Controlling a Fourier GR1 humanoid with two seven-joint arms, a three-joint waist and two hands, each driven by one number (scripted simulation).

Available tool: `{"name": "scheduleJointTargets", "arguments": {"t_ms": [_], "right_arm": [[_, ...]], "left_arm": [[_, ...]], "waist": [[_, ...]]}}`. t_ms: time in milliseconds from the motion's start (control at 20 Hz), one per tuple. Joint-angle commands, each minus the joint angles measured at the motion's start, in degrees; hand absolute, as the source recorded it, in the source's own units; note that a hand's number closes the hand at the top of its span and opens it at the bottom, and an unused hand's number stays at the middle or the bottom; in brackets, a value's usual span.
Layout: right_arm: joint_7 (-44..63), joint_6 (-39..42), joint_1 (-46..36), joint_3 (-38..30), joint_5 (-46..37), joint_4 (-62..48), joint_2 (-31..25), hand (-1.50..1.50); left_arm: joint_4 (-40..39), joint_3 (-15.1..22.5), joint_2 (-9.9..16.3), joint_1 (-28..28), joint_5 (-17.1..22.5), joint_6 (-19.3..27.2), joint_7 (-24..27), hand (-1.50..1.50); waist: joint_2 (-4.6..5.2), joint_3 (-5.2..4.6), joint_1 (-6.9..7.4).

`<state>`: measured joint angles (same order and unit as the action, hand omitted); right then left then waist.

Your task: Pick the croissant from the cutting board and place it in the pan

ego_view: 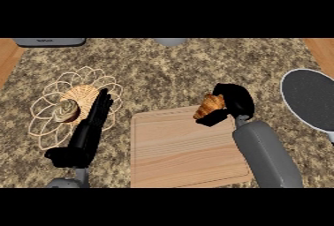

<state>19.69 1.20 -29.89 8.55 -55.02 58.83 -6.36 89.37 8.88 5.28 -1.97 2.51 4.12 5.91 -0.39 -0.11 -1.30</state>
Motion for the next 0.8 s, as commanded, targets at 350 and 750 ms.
{"name": "scheduleJointTargets", "arguments": {"t_ms": [350, 750], "right_arm": [[19.4, -11.7, 4.3, -0.7, -12.3, 24.1, -1.5, 1.5], [24.7, -12.6, 9.9, -7.5, -9.6, 37.0, -1.2, 1.5]], "left_arm": [[0.5, 0.6, -0.1, 2.0, -0.2, -1.1, 1.1, 0.0], [2.6, 0.1, -0.2, 1.0, 0.4, -1.7, -1.8, 0.0]], "waist": [[-0.02, 0.07, 0.33], [0.24, 0.11, 0.95]]}}
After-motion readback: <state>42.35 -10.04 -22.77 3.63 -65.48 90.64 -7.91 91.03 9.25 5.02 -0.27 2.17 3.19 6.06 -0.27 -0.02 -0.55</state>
